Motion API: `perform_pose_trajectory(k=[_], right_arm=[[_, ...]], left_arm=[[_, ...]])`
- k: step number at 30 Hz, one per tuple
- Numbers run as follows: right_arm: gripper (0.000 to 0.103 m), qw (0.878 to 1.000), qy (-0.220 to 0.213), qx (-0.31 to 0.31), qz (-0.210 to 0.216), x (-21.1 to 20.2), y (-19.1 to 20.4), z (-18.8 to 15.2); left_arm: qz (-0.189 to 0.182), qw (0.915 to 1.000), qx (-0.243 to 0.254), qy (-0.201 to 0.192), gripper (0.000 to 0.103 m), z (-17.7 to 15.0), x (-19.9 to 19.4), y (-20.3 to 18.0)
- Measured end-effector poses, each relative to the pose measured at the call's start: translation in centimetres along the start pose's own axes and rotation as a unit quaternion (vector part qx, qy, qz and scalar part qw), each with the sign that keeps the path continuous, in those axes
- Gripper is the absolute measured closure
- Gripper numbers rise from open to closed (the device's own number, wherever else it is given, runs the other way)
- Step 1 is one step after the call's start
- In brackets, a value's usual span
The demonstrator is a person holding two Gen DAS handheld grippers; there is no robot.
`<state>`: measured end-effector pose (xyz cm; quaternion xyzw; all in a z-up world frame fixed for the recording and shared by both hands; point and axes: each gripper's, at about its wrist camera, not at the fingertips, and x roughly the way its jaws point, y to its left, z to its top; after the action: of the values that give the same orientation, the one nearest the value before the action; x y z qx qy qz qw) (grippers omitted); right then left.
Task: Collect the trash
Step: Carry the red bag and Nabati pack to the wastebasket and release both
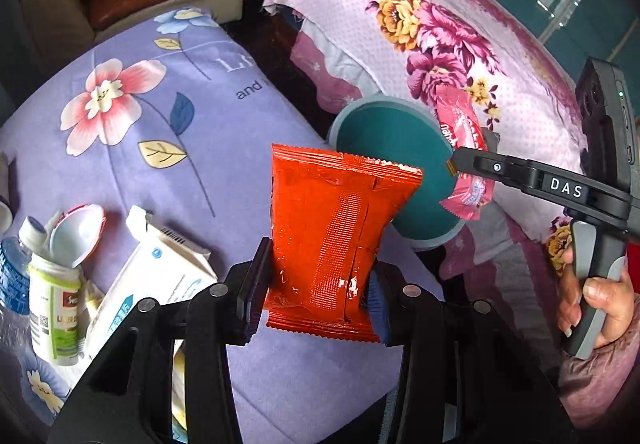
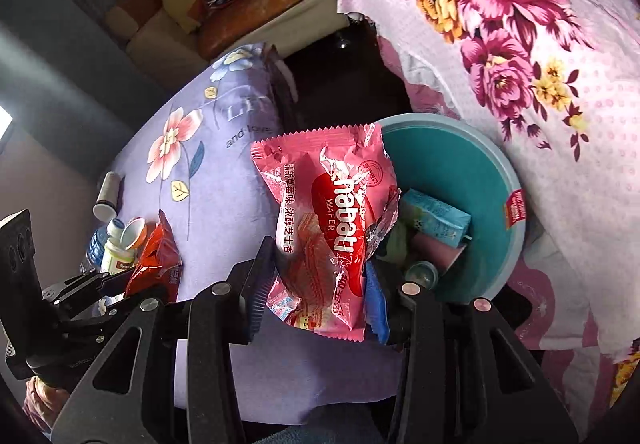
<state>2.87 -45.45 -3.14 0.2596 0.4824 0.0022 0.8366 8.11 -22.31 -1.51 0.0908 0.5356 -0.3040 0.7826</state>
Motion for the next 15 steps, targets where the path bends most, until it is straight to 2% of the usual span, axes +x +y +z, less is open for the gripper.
perform_pose_trajectory(k=[6,12,15], right_arm=[[0.063,0.999,0.006,0.037,-0.013,0.5,-4.7,0.0],[0.061,0.998,0.011,0.06,-0.017,1.1,-7.1,0.1],[0.058,0.998,0.009,0.065,-0.023,1.1,-7.7,0.2]], left_arm=[[-0.008,0.9996,0.021,0.016,0.059,2.9,3.1,-3.4],[-0.004,0.9983,0.051,0.028,0.059,4.6,5.1,-6.0],[-0.003,0.998,0.057,0.026,0.053,5.1,5.6,-6.8]])
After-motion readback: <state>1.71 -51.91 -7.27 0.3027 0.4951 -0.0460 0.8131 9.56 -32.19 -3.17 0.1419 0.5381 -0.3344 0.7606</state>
